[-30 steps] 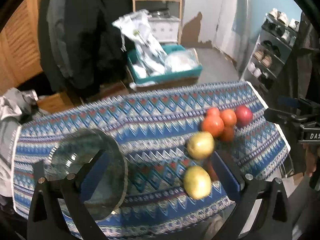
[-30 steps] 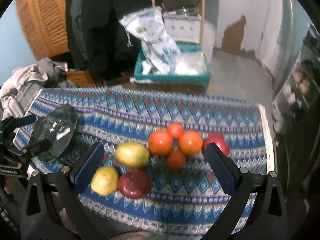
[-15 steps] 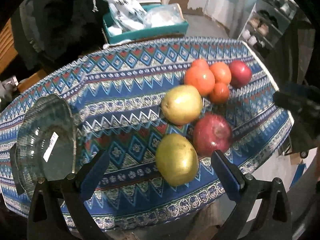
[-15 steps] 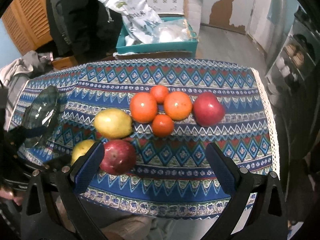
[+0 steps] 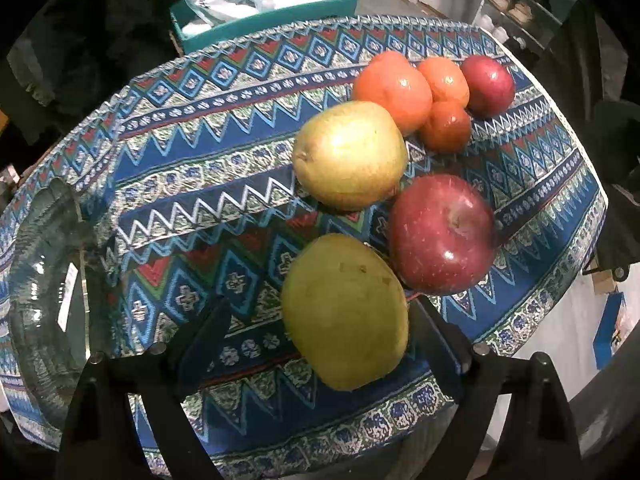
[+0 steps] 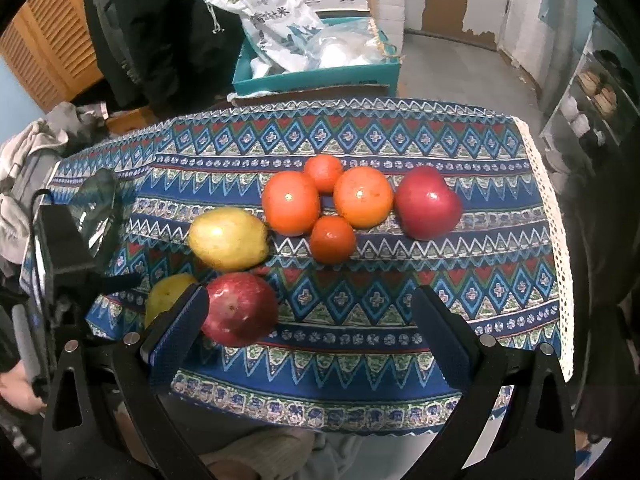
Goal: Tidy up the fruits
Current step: 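Close the left gripper on the large yellow-green pear while the right tool approaches a red apple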
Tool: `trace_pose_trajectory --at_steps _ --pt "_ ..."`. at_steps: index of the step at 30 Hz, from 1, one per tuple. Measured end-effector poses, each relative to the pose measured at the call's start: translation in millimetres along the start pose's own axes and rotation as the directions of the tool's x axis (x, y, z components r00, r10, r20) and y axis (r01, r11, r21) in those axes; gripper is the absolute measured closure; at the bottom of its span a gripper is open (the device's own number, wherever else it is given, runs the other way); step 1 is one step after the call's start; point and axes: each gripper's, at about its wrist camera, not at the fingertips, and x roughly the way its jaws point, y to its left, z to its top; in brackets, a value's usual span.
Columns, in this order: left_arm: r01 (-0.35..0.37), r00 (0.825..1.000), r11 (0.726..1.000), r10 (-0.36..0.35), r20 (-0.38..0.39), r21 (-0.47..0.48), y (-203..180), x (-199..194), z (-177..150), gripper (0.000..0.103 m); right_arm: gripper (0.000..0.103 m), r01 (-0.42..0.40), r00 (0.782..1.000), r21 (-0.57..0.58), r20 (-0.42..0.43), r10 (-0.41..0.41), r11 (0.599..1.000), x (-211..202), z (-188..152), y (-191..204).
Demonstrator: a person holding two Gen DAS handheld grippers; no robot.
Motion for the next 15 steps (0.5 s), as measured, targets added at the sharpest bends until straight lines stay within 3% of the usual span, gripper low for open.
trace_pose_trajectory --at_steps 6,9,11,15 --pt "0.054 0.998 0.999 -0.055 -0.024 -0.003 2 20 1 0.018 0.003 0.009 1.000 -0.011 -0.020 -0.010 1.000 6 0 3" --pt "0.083 0.996 0.996 -0.082 -0.024 0.021 1 24 2 0.025 0.003 0.013 1.000 -0.014 -0.028 -0.014 1.000 9 -1 4" --pt "0.109 0.994 0.993 -0.108 -0.020 0.045 -2 23 2 0.036 0.003 0.016 0.999 -0.019 -0.037 -0.016 1.000 12 0 5" --pt "0.110 0.994 0.993 -0.109 -0.016 0.049 -2 23 2 0.036 0.003 0.016 0.998 -0.034 -0.054 -0.017 0.999 17 -2 9"
